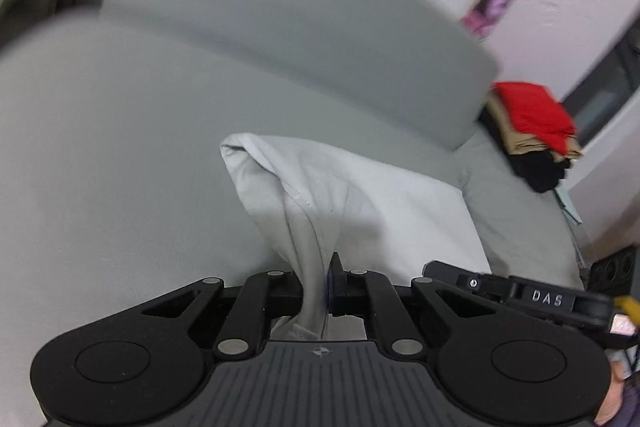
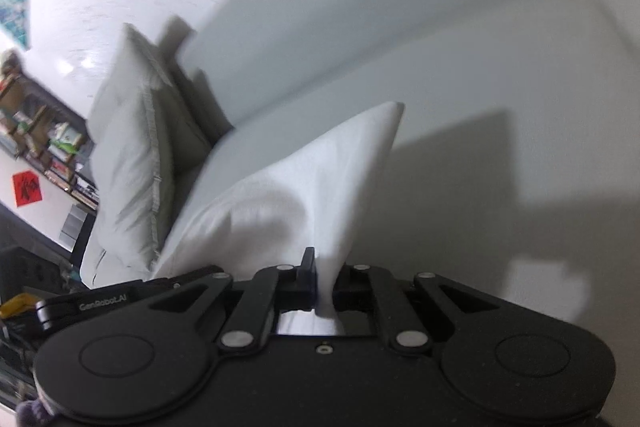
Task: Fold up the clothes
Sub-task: 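Lift the folded shirt with both grippers and carry it along the sofa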
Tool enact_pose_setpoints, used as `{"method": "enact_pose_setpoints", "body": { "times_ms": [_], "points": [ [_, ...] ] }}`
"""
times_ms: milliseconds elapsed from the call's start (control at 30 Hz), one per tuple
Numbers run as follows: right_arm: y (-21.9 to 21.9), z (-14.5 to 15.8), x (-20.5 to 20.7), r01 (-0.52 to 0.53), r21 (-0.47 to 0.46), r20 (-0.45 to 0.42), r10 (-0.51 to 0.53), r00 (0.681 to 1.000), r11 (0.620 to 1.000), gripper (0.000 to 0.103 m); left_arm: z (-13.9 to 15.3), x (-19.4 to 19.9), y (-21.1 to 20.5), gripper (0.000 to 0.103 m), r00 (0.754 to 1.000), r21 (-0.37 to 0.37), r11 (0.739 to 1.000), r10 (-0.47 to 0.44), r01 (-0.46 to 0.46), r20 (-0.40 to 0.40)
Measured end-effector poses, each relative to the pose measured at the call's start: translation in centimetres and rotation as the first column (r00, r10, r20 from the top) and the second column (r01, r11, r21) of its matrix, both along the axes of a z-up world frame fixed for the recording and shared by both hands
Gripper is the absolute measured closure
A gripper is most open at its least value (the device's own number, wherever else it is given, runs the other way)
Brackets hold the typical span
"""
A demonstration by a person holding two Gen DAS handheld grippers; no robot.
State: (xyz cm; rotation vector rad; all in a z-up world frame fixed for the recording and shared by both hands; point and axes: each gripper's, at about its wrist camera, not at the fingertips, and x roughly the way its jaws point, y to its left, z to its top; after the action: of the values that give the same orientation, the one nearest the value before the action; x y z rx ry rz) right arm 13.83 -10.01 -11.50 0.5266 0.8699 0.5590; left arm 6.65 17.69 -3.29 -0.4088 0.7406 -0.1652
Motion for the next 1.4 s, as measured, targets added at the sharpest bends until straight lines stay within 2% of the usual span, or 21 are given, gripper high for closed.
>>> {"method": "enact_pose_setpoints", "body": {
  "times_ms": [100, 167, 233, 367, 533, 633, 733, 833, 1000, 1100, 1167, 1233, 1400],
  "points": [
    [-1.7, 4.4, -2.9, 0.027, -0.012, 0.128, -0.025, 0.991, 1.000, 0.097, 3.9, -2.7, -2.4, 0.097, 0.992, 0.027, 0.999, -0.022, 0.019, 0.122],
    [-3.7, 7.4, -4.9, 0.063, -0.001, 0.199, -0.061, 0.978, 0.998, 0.097, 6.4, -4.1, -4.2, 0.097, 0.978, 0.041, 0.998, -0.049, 0.042, 0.202],
    [-6.2, 10.2, -7.0, 0.111, 0.007, 0.254, -0.109, 0.961, 0.994, 0.097, 8.6, -5.1, -6.6, 0.097, 0.956, 0.050, 0.995, -0.093, 0.082, 0.277],
    [-11.5, 15.4, -11.7, 0.221, 0.019, 0.347, -0.214, 0.913, 0.975, 0.097, 12.4, -6.3, -12.1, 0.097, 0.897, 0.047, 0.979, -0.202, 0.200, 0.394],
    [-19.0, 20.4, -17.9, 0.369, 0.026, 0.413, -0.347, 0.842, 0.929, 0.097, 15.5, -6.7, -18.8, 0.097, 0.823, -0.015, 0.922, -0.339, 0.388, 0.455],
    [-22.9, 22.4, -20.6, 0.437, 0.022, 0.400, -0.408, 0.821, 0.899, 0.097, 15.9, -5.9, -23.6, 0.097, 0.804, -0.063, 0.879, -0.400, 0.473, 0.440],
    [-26.4, 22.8, -22.4, 0.483, 0.013, 0.367, -0.454, 0.812, 0.875, 0.097, 14.7, -5.2, -27.7, 0.097, 0.796, -0.090, 0.844, -0.456, 0.528, 0.397],
    [-29.6, 20.5, -22.5, 0.528, 0.009, 0.299, -0.507, 0.809, 0.849, 0.097, 12.1, -4.0, -31.2, 0.097, 0.804, -0.095, 0.828, -0.500, 0.552, 0.321],
    [-31.5, 13.4, -20.9, 0.555, -0.049, 0.187, -0.538, 0.822, 0.830, 0.097, 6.5, -4.6, -32.4, 0.097, 0.830, -0.017, 0.841, -0.529, 0.540, 0.179],
    [-31.8, 10.2, -20.0, 0.545, -0.083, 0.141, -0.532, 0.835, 0.834, 0.097, 4.3, -3.4, -32.6, 0.097, 0.847, 0.003, 0.851, -0.522, 0.525, 0.100],
    [-32.0, 8.7, -19.0, 0.542, -0.092, 0.116, -0.531, 0.839, 0.836, 0.097, 3.6, -2.1, -33.3, 0.097, 0.850, 0.006, 0.852, -0.522, 0.523, 0.069],
    [-32.6, 8.6, -18.6, 0.541, -0.100, 0.118, -0.530, 0.840, 0.835, 0.097, 3.6, -0.6, -34.1, 0.097, 0.843, 0.019, 0.845, -0.535, 0.535, 0.062],
    [-35.4, 9.2, -16.6, 0.563, -0.103, 0.145, -0.548, 0.824, 0.820, 0.097, 3.8, 3.7, -37.2, 0.097, 0.803, 0.064, 0.808, -0.590, 0.586, 0.089]
  ]
}}
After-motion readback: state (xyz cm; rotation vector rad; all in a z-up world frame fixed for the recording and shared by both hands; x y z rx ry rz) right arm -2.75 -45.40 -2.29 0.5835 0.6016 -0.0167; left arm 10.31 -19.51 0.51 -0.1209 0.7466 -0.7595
